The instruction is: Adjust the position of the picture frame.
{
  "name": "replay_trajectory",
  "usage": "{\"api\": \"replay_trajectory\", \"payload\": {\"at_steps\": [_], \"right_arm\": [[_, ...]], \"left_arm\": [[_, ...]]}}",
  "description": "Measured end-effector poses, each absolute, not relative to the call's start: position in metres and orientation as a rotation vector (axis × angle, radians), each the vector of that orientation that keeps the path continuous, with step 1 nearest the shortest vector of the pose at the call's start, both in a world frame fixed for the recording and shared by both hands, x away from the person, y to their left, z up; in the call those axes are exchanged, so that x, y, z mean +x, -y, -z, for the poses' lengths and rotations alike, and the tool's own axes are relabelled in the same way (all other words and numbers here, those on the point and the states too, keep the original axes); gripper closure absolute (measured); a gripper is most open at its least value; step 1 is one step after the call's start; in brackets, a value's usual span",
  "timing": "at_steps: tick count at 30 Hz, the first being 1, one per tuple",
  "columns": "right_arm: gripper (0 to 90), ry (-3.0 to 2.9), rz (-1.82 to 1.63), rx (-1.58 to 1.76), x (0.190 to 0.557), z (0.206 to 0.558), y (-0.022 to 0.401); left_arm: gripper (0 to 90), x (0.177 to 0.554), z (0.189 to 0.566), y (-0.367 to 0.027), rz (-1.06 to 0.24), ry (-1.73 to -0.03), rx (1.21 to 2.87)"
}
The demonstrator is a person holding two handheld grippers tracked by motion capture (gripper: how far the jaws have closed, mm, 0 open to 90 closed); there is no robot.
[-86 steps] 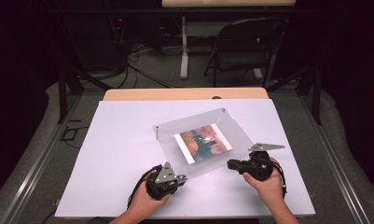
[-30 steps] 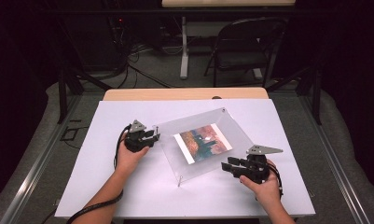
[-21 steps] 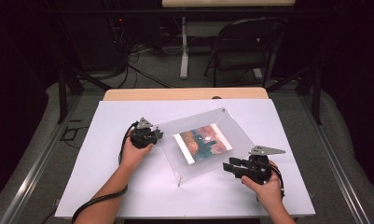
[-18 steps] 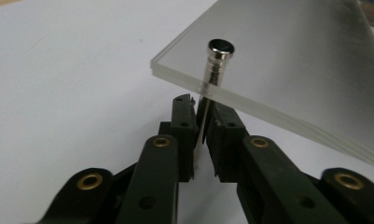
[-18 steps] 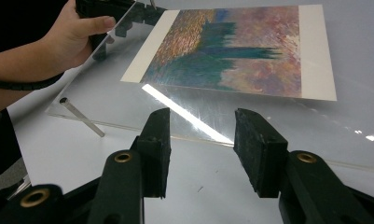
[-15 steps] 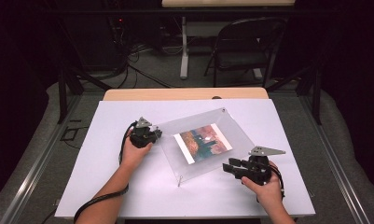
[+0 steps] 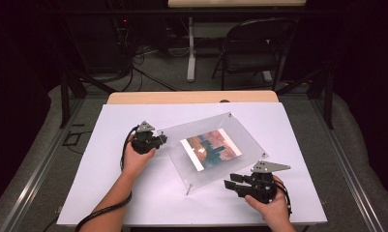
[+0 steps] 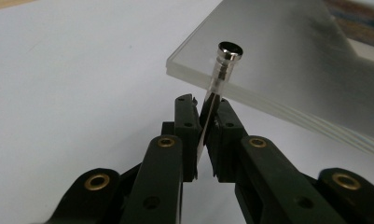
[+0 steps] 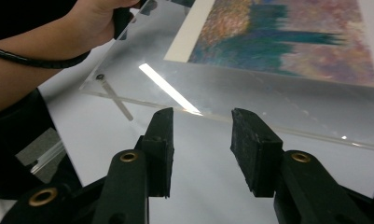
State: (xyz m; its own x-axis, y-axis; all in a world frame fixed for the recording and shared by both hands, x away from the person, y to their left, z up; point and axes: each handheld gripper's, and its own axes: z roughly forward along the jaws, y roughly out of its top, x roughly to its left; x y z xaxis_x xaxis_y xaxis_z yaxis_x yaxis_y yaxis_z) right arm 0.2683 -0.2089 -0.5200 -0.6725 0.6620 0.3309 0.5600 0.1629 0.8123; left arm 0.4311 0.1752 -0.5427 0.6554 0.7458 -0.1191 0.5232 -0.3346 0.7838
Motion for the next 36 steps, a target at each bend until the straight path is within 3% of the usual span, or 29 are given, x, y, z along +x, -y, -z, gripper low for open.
{"api": "replay_trajectory", "payload": {"at_steps": [6, 22, 36], "right_arm": [[59.3, -2.404, -1.579, 1.172, 0.254, 0.526, 0.191], [58.9, -2.497, -1.617, 1.083, 0.25, 0.534, 0.151], [73.1, -2.514, -1.631, 1.008, 0.249, 0.538, 0.125]], "left_arm": [[83.1, 0.415, 0.525, -0.176, -0.331, -0.967, 1.987], [82.6, 0.4, 0.523, -0.179, -0.3, -0.979, 1.954], [82.8, 0.396, 0.526, -0.18, -0.297, -0.972, 1.967]]}}
